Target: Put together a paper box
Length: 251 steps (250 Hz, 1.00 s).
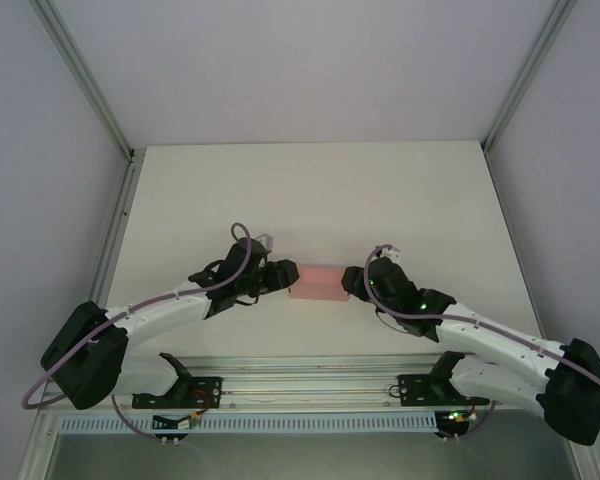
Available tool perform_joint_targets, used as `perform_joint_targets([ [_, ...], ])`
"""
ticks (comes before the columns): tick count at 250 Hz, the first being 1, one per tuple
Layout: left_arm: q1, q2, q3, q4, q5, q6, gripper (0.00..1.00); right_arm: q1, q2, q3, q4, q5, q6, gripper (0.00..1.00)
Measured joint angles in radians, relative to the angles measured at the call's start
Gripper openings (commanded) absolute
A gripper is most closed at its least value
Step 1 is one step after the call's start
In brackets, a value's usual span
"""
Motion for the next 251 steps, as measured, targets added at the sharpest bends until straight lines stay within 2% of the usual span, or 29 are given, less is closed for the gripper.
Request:
perform_joint_targets([
  [22, 0.000, 0.000, 0.051, -0.077, -0.023, 0.046, 0.92, -0.047, -0.004, 0.058, -0.051, -0.066, -0.117, 0.99],
  [30, 0.000, 0.000, 0.070, -0.097, -0.028, 0.061, 0.99, -0.062, -0.002, 0.083, -0.066, -0.103, -0.175, 1.00],
  [68, 0.002, -0.027, 0.174, -0.201, -0.097, 0.113, 1.00, -0.106, 0.064, 0.245, -0.169, -0.344, -0.523, 1.00],
  [100, 0.020, -0.119, 0.224, -0.307, -0.231, 0.154, 1.00, -0.106, 0.208, 0.392, -0.277, -0.526, -0.885, 1.00],
  [132, 0.057, -0.236, 0.224, -0.420, -0.369, 0.173, 1.00, -0.103, 0.361, 0.476, -0.348, -0.570, -1.180, 1.00],
  [169, 0.087, -0.334, 0.179, -0.531, -0.471, 0.171, 1.00, -0.088, 0.526, 0.571, -0.431, -0.538, -1.398, 1.00],
  [189, 0.088, -0.378, 0.128, -0.580, -0.497, 0.162, 1.00, -0.054, 0.589, 0.599, -0.447, -0.472, -1.473, 0.93],
  [205, 0.089, -0.406, 0.092, -0.607, -0.505, 0.152, 1.00, -0.023, 0.622, 0.603, -0.441, -0.419, -1.511, 0.82],
  [236, 0.090, -0.460, 0.050, -0.638, -0.504, 0.137, 1.00, 0.014, 0.657, 0.600, -0.409, -0.332, -1.556, 0.52],
  [251, 0.090, -0.483, 0.047, -0.647, -0.505, 0.135, 1.00, 0.016, 0.660, 0.596, -0.385, -0.297, -1.567, 0.44],
])
